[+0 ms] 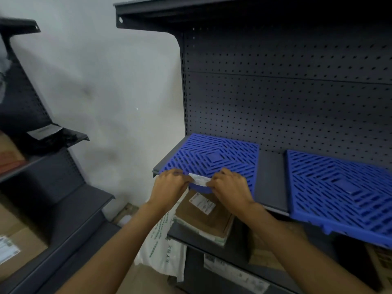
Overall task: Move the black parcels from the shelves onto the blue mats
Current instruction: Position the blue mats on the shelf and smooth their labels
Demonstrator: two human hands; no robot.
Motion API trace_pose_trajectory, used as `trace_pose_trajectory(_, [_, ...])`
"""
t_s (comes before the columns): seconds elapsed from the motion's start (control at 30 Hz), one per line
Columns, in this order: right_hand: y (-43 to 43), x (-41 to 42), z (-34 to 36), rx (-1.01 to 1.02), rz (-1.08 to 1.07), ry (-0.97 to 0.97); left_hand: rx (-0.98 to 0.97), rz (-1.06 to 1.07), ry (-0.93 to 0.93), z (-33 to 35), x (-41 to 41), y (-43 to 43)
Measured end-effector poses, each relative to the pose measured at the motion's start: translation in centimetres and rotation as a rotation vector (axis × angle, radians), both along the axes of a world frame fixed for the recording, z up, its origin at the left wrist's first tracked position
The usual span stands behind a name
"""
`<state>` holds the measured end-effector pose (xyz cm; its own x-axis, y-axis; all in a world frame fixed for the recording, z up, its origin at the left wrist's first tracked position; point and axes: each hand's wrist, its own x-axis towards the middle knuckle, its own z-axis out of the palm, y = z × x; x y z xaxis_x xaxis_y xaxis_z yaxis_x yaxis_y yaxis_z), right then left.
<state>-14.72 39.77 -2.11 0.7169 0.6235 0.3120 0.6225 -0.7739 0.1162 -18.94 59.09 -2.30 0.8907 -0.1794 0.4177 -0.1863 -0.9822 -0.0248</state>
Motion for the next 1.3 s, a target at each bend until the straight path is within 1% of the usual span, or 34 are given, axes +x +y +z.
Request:
trace_pose_trajectory(0.1, [0.0, -0.3, -0.2, -0.023, -0.003, -0.006, -0.005, -0.038, -0.012, -0.4, -0.4, 0.2])
trace_pose_trajectory(0.2, [0.1, -0.5, 0.0, -0.024, -0.021, 0.018, -0.03, -0.056, 0.019, -0.3, -0.3, 0.3])
trace_pose_trajectory(0.33, [-0.2, -0.4, 0.7, -0.057, -0.049, -0.001, 0.037, -0.088, 0.083, 1.1, 1.3, -0.2])
trace_pose_trajectory(0.5, [-4.9, 0.4, 2.1, -0.057, -0.124, -0.022, 0.027, -0.131, 0.082, 2.5, 3.7, -4.6])
trace_pose_trajectory(0.67, [-13.1, 0.0, 2.3, -0.075, -0.309, 0.033, 0.091, -0.205, 0.105, 2.3, 5.9, -13.1])
trace_pose_trajectory(0.8, [-22.0, 0.4, 3.0, -0.06, -0.444, 0.003, 0.109, -0.307, 0.078, 3.4, 8.1, -20.0])
trace_pose_trajectory(0.9, [-28.8, 0.6, 3.4, -0.029, -0.496, 0.013, 0.064, -0.395, 0.09, 3.9, 9.5, -25.7])
trace_pose_trajectory(1.0, [-35.7, 1.1, 3.4, 0.003, -0.56, 0.036, 0.043, -0.431, 0.104, 3.5, 11.1, -32.3])
trace_pose_trajectory(1.2, [-48.5, 3.7, 3.4, 0.021, -0.647, 0.071, 0.053, -0.466, 0.1, 3.1, 14.3, -46.8])
trace_pose_trajectory(1.3, [-53.5, 5.1, 2.7, -0.002, -0.669, 0.075, 0.027, -0.438, 0.134, 2.7, 15.7, -52.5])
